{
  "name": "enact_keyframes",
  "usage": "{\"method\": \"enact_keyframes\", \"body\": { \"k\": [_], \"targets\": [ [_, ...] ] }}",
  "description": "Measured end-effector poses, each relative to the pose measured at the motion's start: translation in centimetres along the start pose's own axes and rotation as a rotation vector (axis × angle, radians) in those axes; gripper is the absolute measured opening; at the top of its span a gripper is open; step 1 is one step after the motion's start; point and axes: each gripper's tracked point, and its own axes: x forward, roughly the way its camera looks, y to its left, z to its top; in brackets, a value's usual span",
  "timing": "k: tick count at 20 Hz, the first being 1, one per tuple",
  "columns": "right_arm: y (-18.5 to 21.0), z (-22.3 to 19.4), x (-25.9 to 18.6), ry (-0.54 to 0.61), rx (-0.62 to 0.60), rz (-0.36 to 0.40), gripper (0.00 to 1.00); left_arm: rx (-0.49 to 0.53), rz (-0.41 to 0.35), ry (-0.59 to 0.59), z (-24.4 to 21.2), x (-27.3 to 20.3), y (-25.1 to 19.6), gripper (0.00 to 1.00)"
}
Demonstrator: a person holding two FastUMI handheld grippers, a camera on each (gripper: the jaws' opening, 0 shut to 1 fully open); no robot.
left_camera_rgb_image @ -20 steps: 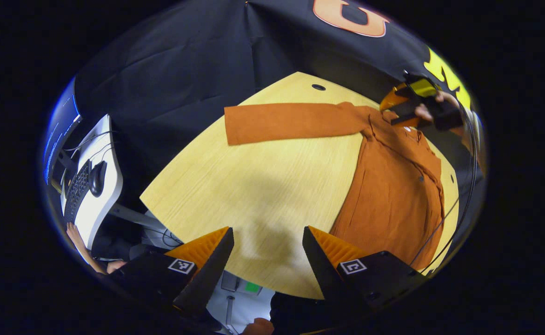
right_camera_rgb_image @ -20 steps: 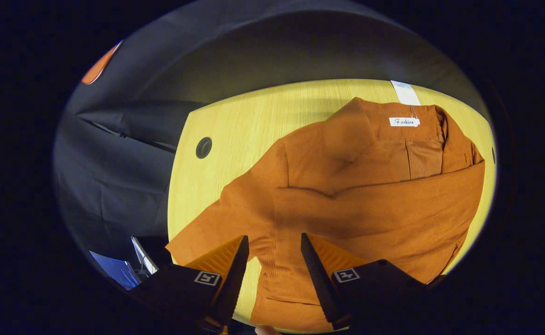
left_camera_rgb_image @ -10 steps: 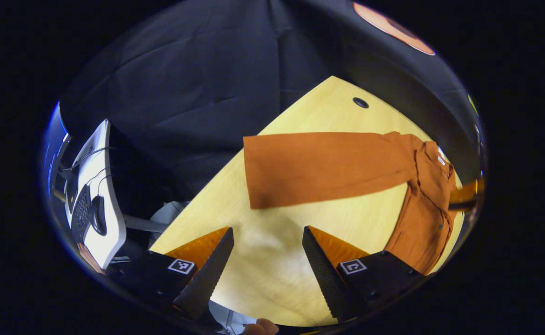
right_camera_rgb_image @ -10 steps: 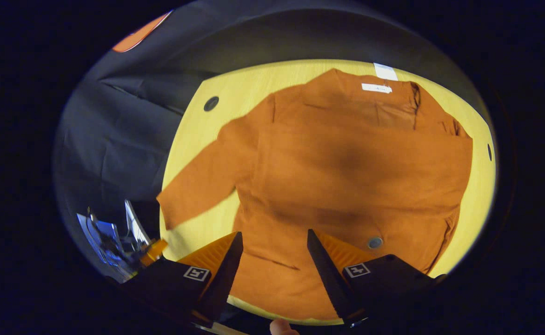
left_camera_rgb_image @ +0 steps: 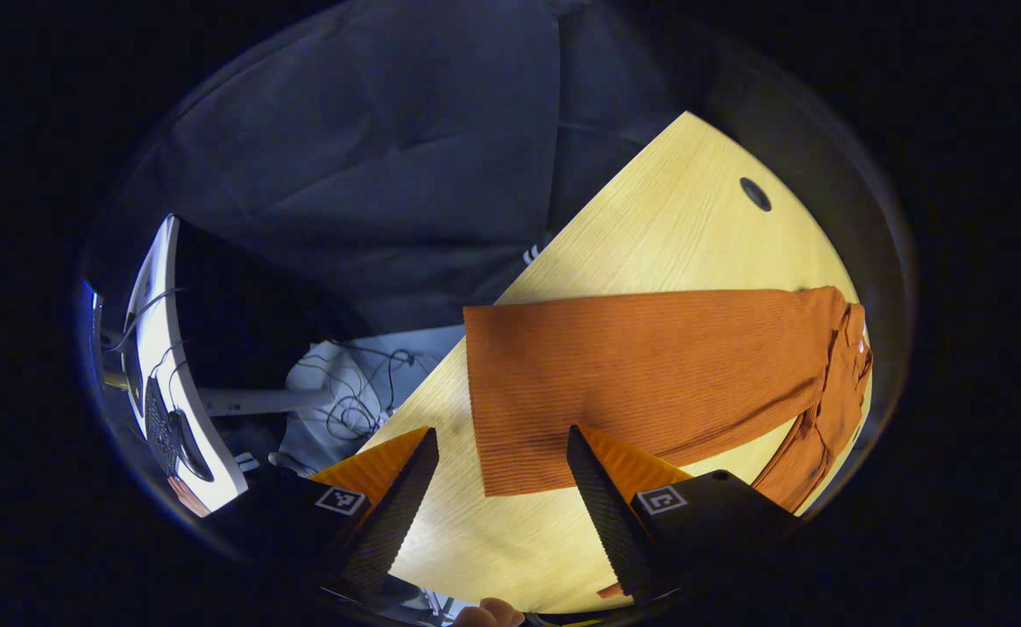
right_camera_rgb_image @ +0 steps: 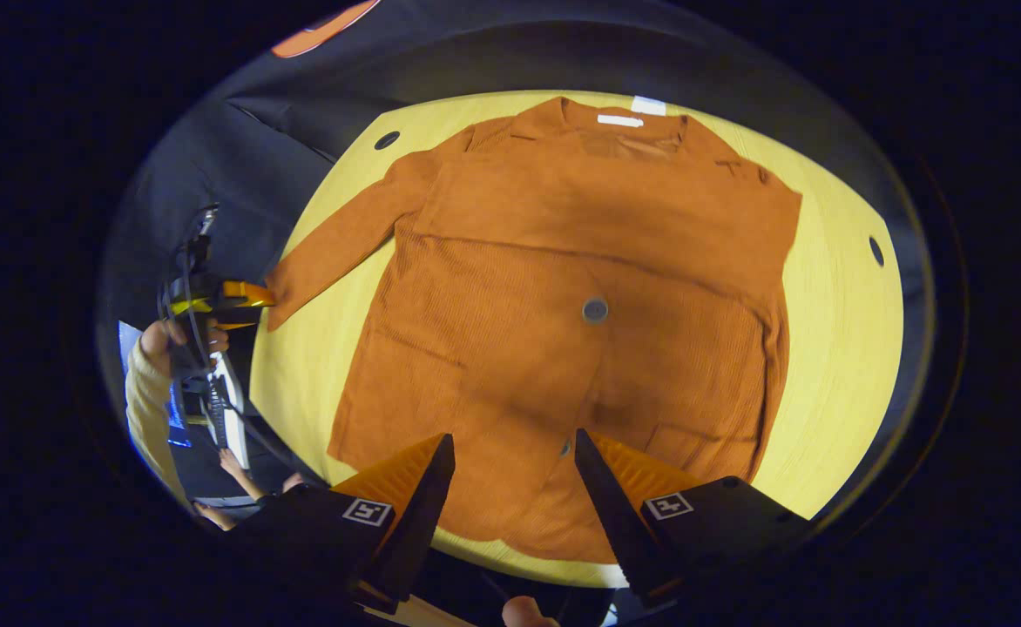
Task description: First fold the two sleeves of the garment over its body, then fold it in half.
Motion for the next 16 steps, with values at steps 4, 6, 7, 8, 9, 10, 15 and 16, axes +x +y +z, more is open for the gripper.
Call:
{"method": "enact_keyframes", "body": {
  "k": [4,6,7,8,9,10,15,16],
  "targets": [
    [-1.8,-4.4,-2.2,-0.025,-0.004,-0.011,0.89,0.007,-0.030,0.059,0.8,0.8,0.1,0.96],
    [-2.8,-6.0,-3.3,-0.049,0.012,-0.015,0.89,0.024,-0.024,0.094,0.6,0.6,0.2,0.96],
    [-2.9,-6.9,-3.7,-0.051,0.037,0.001,0.89,0.030,-0.021,0.098,0.8,0.6,0.1,0.89],
    [-3.1,-7.6,-3.8,-0.054,0.063,0.014,0.89,0.030,-0.020,0.105,0.8,0.7,0.0,0.94],
    [-3.6,-8.1,-4.0,-0.058,0.086,0.019,0.89,0.032,-0.021,0.114,0.9,0.7,-0.1,0.90],
    [-4.2,-8.6,-3.9,-0.058,0.108,0.016,0.89,0.036,-0.024,0.122,0.9,0.7,-0.3,0.88],
    [-6.3,-9.8,-4.5,-0.070,0.176,0.003,0.89,0.062,-0.033,0.133,1.1,0.7,-2.1,0.53],
    [-6.3,-9.8,-4.7,-0.080,0.184,0.008,0.89,0.067,-0.040,0.133,1.0,0.7,-2.5,0.48]
  ]
}}
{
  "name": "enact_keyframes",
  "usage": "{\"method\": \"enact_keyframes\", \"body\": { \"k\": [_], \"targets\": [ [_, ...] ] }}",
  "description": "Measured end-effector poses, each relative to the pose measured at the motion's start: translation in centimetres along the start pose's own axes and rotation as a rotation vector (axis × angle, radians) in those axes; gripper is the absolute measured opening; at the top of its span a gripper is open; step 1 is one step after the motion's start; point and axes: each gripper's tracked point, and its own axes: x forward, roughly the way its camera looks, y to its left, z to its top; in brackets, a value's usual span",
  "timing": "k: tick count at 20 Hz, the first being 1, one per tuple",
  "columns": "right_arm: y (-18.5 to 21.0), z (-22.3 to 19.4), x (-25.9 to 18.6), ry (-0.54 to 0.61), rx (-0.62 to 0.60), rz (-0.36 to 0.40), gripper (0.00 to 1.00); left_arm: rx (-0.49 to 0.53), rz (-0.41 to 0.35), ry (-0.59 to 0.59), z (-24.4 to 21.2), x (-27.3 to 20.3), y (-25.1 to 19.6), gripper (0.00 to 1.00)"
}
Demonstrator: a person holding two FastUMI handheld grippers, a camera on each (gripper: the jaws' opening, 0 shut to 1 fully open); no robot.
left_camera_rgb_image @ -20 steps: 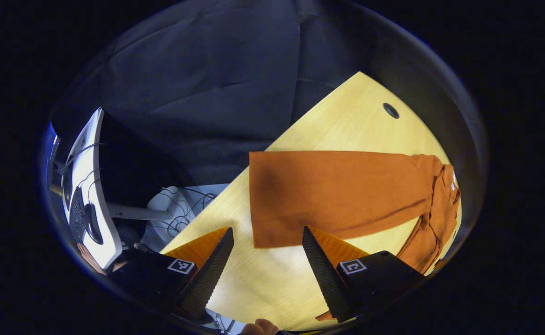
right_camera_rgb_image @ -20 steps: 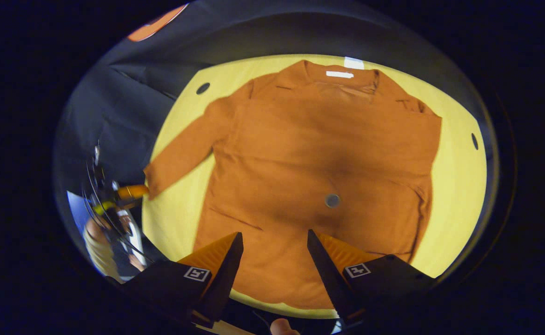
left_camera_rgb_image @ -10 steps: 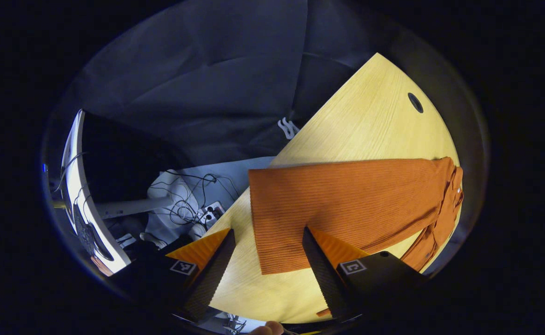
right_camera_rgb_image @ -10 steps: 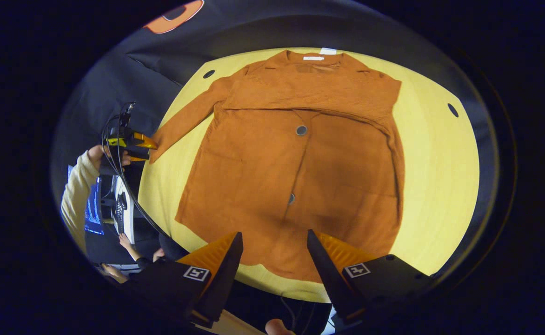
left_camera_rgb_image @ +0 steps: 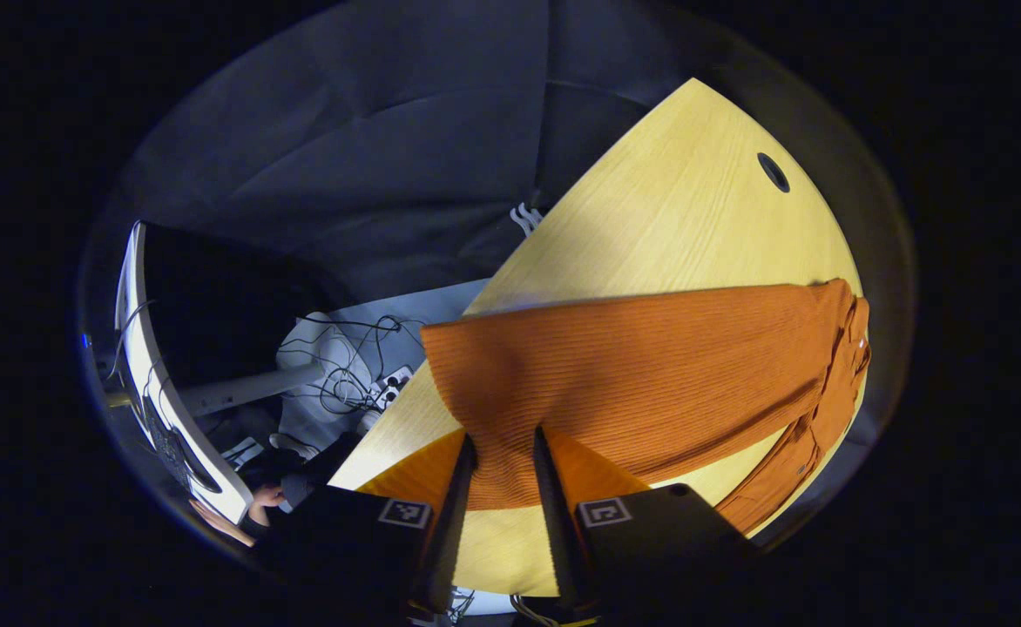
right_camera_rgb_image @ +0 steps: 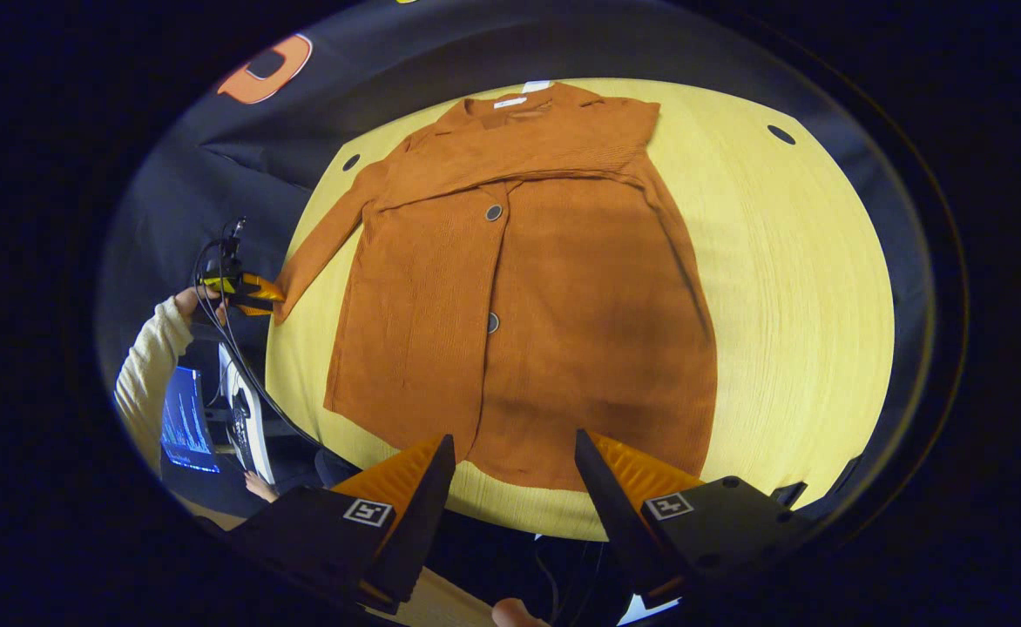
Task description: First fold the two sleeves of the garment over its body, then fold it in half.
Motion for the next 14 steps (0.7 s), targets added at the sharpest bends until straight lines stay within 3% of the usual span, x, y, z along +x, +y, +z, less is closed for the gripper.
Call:
{"method": "enact_keyframes", "body": {
  "k": [1,2,4,6,8,11,14],
  "targets": [
    [-0.1,0.0,0.0,-0.003,0.005,0.006,0.89,-0.002,-0.006,0.001,0.1,-0.1,-0.4,0.33],
    [0.1,-0.6,-0.1,0.010,0.011,0.024,0.89,-0.009,-0.015,-0.001,0.1,-0.1,-0.9,0.32],
    [-0.5,-1.0,0.0,0.018,0.039,0.028,0.92,-0.008,-0.001,-0.008,0.0,-0.1,-1.2,0.09],
    [-1.0,-1.9,0.4,0.026,0.048,0.023,0.98,0.033,-0.001,-0.002,-0.4,-0.4,-1.6,0.06],
    [-1.5,-2.8,0.6,0.041,0.059,0.025,0.94,0.065,-0.025,0.005,-0.8,-1.1,-2.8,0.00],
    [-2.7,-3.8,1.2,0.057,0.059,0.006,0.98,0.110,0.040,-0.040,0.2,-3.3,-2.8,0.03],
    [-4.1,-5.1,1.8,0.083,0.057,-0.020,0.98,0.145,0.038,-0.095,1.3,-6.2,-6.0,0.03]
  ]
}}
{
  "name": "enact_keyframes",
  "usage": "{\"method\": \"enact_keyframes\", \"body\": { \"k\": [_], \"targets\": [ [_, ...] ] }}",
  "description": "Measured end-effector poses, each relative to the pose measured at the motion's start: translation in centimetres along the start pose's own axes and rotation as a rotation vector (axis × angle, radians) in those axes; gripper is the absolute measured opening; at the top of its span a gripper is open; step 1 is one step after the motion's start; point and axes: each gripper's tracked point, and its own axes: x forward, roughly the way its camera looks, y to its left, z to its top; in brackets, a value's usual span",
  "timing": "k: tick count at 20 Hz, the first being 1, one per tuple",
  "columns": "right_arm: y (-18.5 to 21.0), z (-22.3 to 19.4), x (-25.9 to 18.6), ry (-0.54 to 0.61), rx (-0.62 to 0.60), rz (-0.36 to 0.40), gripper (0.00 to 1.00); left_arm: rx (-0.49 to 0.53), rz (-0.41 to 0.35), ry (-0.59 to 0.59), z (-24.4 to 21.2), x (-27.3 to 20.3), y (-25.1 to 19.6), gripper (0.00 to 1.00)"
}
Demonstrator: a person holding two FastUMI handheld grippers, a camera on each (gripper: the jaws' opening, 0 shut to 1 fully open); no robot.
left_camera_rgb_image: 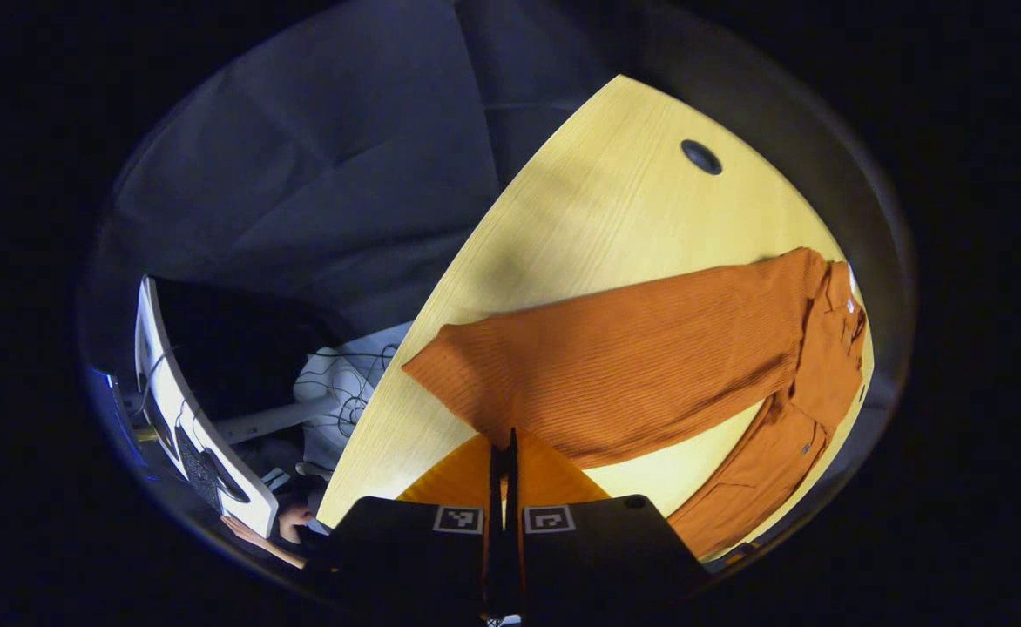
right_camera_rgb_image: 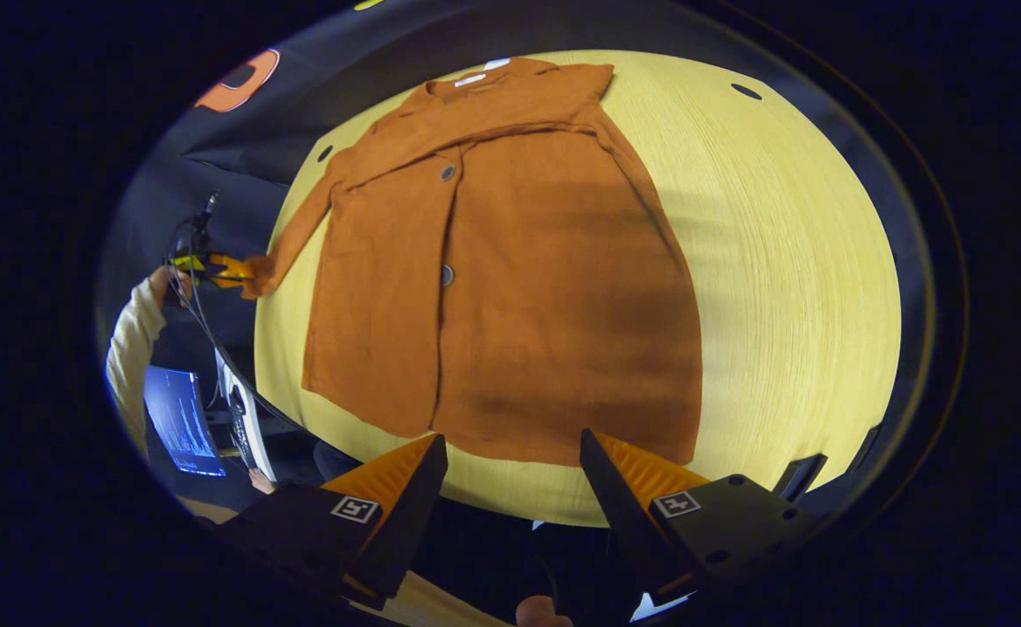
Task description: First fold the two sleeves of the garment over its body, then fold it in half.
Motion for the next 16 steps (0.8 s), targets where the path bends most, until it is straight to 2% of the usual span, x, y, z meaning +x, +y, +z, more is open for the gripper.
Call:
{"method": "enact_keyframes", "body": {
  "k": [4,7,10,16],
  "targets": [
    [-1.2,-1.1,0.2,0.013,0.001,0.004,0.98,0.098,-0.014,-0.110,4.1,-5.6,-5.6,0.03],
    [-2.7,-0.8,0.3,-0.015,0.008,-0.005,0.98,0.170,-0.034,-0.165,5.9,-9.3,-11.6,0.03],
    [-4.0,-0.7,0.2,-0.037,0.042,0.001,0.98,0.266,-0.071,-0.191,5.6,-11.2,-18.7,0.03],
    [-6.2,-1.1,-0.7,-0.057,0.107,0.055,0.98,0.400,-0.137,-0.134,1.4,-10.3,-33.8,0.03]
  ]
}}
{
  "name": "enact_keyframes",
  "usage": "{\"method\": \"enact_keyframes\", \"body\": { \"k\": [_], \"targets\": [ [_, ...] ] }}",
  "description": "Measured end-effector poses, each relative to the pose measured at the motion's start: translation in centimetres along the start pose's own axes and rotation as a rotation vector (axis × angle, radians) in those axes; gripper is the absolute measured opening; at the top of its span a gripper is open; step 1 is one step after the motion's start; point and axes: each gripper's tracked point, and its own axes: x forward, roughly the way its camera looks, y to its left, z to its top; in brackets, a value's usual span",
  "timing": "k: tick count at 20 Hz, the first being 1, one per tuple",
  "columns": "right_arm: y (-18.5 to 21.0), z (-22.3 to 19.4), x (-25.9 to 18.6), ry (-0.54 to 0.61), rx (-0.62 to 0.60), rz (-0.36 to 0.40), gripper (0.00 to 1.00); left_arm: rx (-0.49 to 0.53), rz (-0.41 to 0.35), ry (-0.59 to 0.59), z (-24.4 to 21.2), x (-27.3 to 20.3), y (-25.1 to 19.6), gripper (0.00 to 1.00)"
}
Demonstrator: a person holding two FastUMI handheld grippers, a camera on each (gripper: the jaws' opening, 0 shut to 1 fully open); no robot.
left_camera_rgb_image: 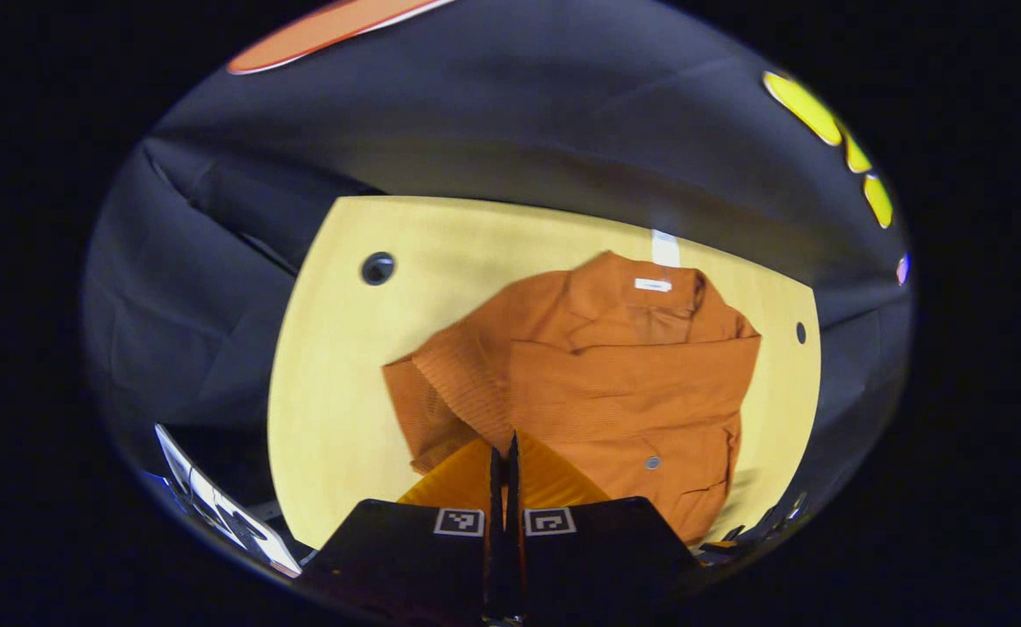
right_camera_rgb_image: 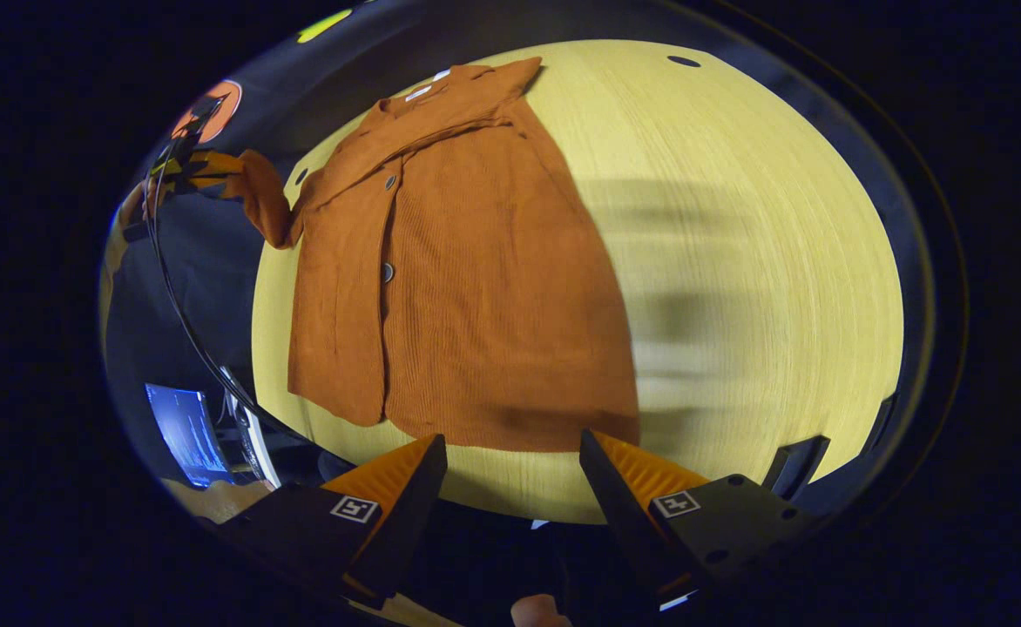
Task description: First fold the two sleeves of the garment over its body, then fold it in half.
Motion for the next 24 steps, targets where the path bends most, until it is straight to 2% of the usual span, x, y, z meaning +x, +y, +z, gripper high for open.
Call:
{"method": "enact_keyframes", "body": {
  "k": [5,7,8,9,12,18,19,20,22,23,24],
  "targets": [
    [-2.8,0.6,-0.5,-0.045,0.109,0.041,0.98,0.131,-0.059,0.030,-0.1,2.0,-10.5,0.03],
    [-4.1,0.2,-0.7,-0.045,0.120,0.033,0.98,0.173,-0.073,0.040,-0.3,3.0,-14.6,0.03],
    [-4.6,0.1,-1.0,-0.050,0.118,0.027,0.94,0.189,-0.080,0.048,-0.6,3.6,-16.4,0.03],
    [-5.1,0.1,-1.3,-0.058,0.127,0.026,0.98,0.206,-0.095,0.064,-1.1,4.5,-18.6,0.03],
    [-6.2,-0.9,-2.2,-0.073,0.153,0.025,0.98,0.235,-0.120,0.119,-2.4,6.8,-23.3,0.03],
    [-8.7,-3.2,-3.3,-0.096,0.224,-0.014,0.98,0.236,-0.136,0.172,-3.6,11.1,-27.3,0.03],
    [-8.9,-3.5,-3.3,-0.097,0.241,-0.014,0.94,0.236,-0.128,0.168,-3.5,11.7,-27.5,0.03],
    [-9.1,-3.9,-3.2,-0.096,0.254,-0.018,0.98,0.235,-0.127,0.164,-3.3,12.3,-27.9,0.03],
    [-9.5,-4.3,-3.2,-0.095,0.268,-0.026,0.94,0.222,-0.165,0.229,-4.9,13.4,-28.9,0.03],
    [-9.6,-4.3,-3.2,-0.095,0.271,-0.030,0.98,0.206,-0.186,0.276,-5.9,13.4,-29.4,0.06],
    [-9.8,-4.3,-3.3,-0.096,0.272,-0.038,0.98,0.192,-0.197,0.287,-6.3,13.5,-29.7,0.10]
  ]
}}
